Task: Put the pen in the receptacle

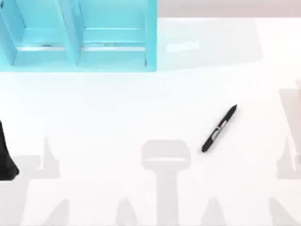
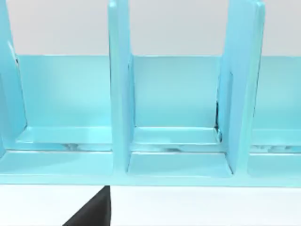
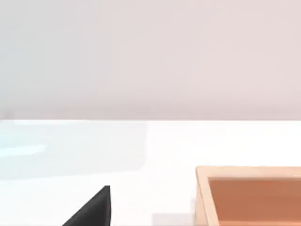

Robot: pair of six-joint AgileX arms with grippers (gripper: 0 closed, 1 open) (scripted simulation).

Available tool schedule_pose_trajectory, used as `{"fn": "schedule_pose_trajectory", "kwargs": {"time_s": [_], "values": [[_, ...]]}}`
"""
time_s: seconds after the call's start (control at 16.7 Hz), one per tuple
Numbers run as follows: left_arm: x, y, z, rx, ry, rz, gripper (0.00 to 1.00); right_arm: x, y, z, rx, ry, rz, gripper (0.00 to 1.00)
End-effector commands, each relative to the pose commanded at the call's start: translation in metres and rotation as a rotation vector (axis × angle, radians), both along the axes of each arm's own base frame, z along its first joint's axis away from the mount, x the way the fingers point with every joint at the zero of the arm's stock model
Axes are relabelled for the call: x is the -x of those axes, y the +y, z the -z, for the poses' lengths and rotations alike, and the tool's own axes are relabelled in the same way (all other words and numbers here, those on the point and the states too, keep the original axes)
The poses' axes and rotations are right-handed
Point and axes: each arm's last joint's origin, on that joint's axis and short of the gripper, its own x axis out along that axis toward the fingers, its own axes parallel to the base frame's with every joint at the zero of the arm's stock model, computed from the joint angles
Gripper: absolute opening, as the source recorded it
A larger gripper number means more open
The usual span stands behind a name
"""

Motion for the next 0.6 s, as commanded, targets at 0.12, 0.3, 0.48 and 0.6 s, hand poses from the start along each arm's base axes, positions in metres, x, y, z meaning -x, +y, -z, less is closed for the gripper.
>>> {"fn": "schedule_pose_trajectory", "kwargs": {"time_s": [0.12, 0.3, 0.48, 0.6], "values": [[0.000, 0.000, 0.000, 0.000, 0.000, 0.000, 1.00, 0.000, 0.000, 0.000, 0.000, 0.000, 0.000, 1.00], [0.000, 0.000, 0.000, 0.000, 0.000, 0.000, 1.00, -0.001, 0.004, -0.011, -0.050, 0.047, -0.039, 1.00], [0.000, 0.000, 0.000, 0.000, 0.000, 0.000, 1.00, -0.005, 0.014, -0.038, -0.154, 0.167, -0.106, 1.00], [0.000, 0.000, 0.000, 0.000, 0.000, 0.000, 1.00, -0.015, 0.023, -0.062, -0.237, 0.287, -0.144, 1.00]]}}
